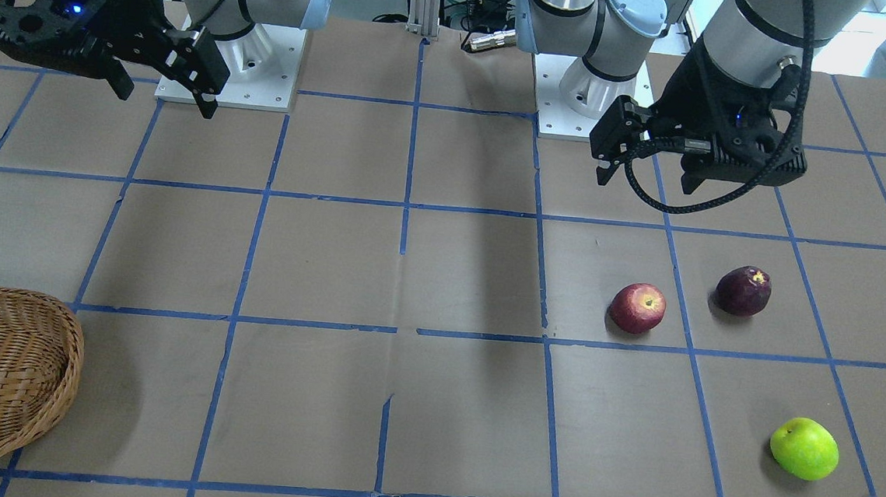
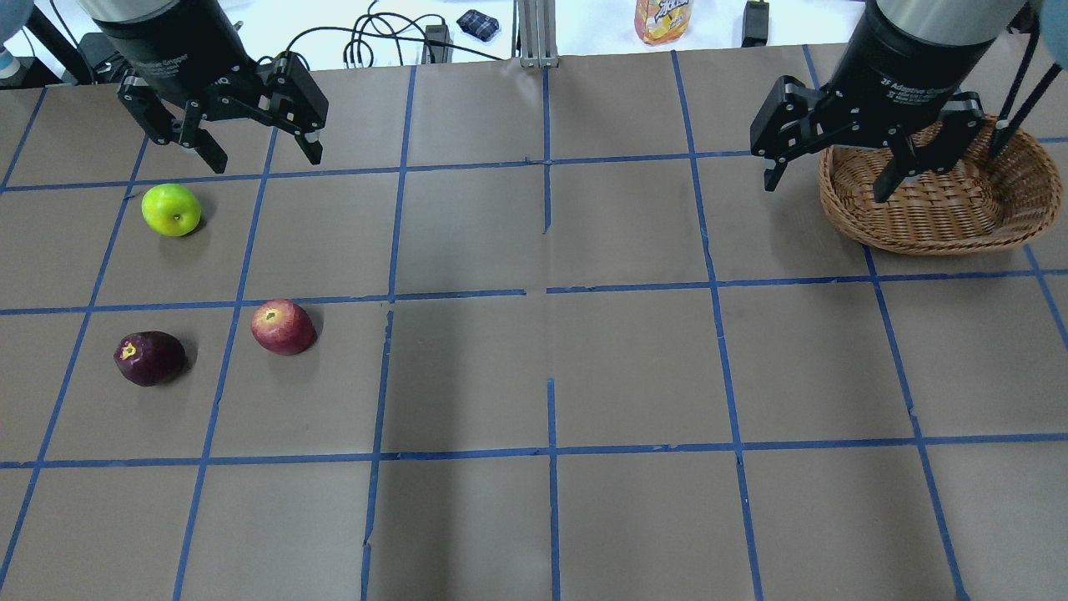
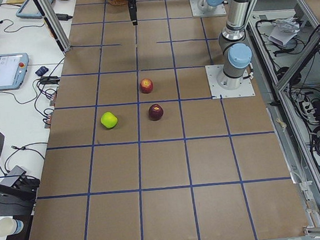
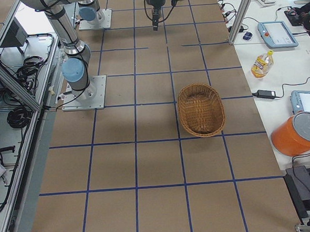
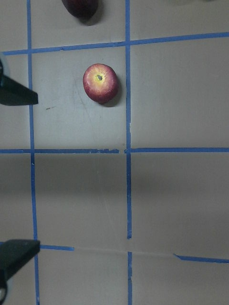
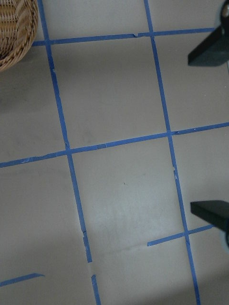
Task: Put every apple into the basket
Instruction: 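Lower the left gripper onto the yellow-red apple and close it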
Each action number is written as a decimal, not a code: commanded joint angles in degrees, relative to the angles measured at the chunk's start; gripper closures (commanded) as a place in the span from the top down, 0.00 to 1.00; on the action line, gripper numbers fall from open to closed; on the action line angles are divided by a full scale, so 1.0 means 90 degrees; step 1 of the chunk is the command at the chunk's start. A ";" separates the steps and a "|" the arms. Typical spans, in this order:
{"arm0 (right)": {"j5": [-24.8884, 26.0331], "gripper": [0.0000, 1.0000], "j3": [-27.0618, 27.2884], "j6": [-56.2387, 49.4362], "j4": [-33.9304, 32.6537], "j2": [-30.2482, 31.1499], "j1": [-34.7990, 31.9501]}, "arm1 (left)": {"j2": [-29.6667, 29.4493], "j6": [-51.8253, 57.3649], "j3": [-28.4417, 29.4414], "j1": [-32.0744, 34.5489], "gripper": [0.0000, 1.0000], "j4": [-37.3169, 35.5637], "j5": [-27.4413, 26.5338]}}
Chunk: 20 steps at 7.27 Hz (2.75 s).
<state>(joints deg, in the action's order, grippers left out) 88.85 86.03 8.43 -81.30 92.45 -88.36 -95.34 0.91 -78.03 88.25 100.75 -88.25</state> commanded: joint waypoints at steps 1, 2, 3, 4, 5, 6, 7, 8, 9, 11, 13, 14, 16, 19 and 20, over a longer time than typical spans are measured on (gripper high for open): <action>0.0000 1.00 0.0002 0.0001 0.0000 0.0001 0.0003 | -0.0177 0.0626 -0.0399 -0.0147 1.00 0.0134 -0.0078; 0.0000 1.00 0.0012 0.0001 0.0000 0.0001 0.0003 | -0.0304 0.1299 -0.0875 -0.0563 1.00 -0.0563 -0.0106; 0.0000 1.00 0.0021 0.0001 0.0010 0.0001 0.0003 | -0.0431 0.1692 -0.1344 -0.1292 1.00 -0.0995 -0.0087; 0.0058 1.00 0.0021 -0.0028 -0.0009 0.0011 0.0013 | -0.0548 0.2382 -0.1668 -0.1802 1.00 -0.1212 -0.0020; 0.0059 1.00 0.0021 -0.0038 0.0000 0.0011 0.0013 | -0.0743 0.2563 -0.1952 -0.1972 1.00 -0.1659 0.0010; 0.0059 1.00 0.0021 -0.0018 0.0000 0.0011 0.0013 | -0.0919 0.2555 -0.2148 -0.1964 1.00 -0.2166 0.0010; 0.0059 1.00 0.0031 0.0001 -0.0010 0.0011 0.0003 | -0.1056 0.2565 -0.2237 -0.1964 1.00 -0.2258 0.0010; 0.0088 1.00 0.0031 -0.0066 -0.0010 0.0011 0.0022 | -0.1115 0.2565 -0.2383 -0.1964 1.00 -0.2269 0.0001; 0.0088 1.00 0.0031 -0.0038 -0.0068 0.0001 0.0013 | -0.1145 0.2526 -0.2452 -0.1886 1.00 -0.2482 0.0020; 0.0098 1.00 0.0031 -0.0038 -0.0049 0.0011 0.0013 | -0.1475 0.2536 -0.2588 -0.1827 1.00 -0.3047 0.0352; 0.0098 1.00 0.0031 -0.0028 -0.0078 0.0011 0.0013 | -0.1536 0.2565 -0.3046 -0.1798 1.00 -0.3486 0.0314; 0.0088 1.00 0.0031 -0.0018 -0.0107 0.0001 0.0003 | -0.1604 0.2546 -0.3193 -0.1798 1.00 -0.4012 0.0304; 0.0098 1.00 0.0031 -0.0018 -0.0098 0.0011 -0.0007 | -0.1633 0.2439 -0.3448 -0.1798 1.00 -0.4027 -0.0258; 0.0098 1.00 0.0031 -0.0057 -0.0098 0.0011 0.0013 | -0.1731 0.2243 -0.3458 -0.1788 1.00 -0.4007 -0.0273; 0.0098 1.00 0.0031 -0.0048 -0.0098 0.0011 0.0003 | -0.1751 0.2233 -0.3449 -0.1778 1.00 -0.3998 -0.0273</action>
<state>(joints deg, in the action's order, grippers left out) 89.74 86.31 7.94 -82.17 92.55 -88.28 -110.85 21.28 -109.11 72.18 64.73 -90.71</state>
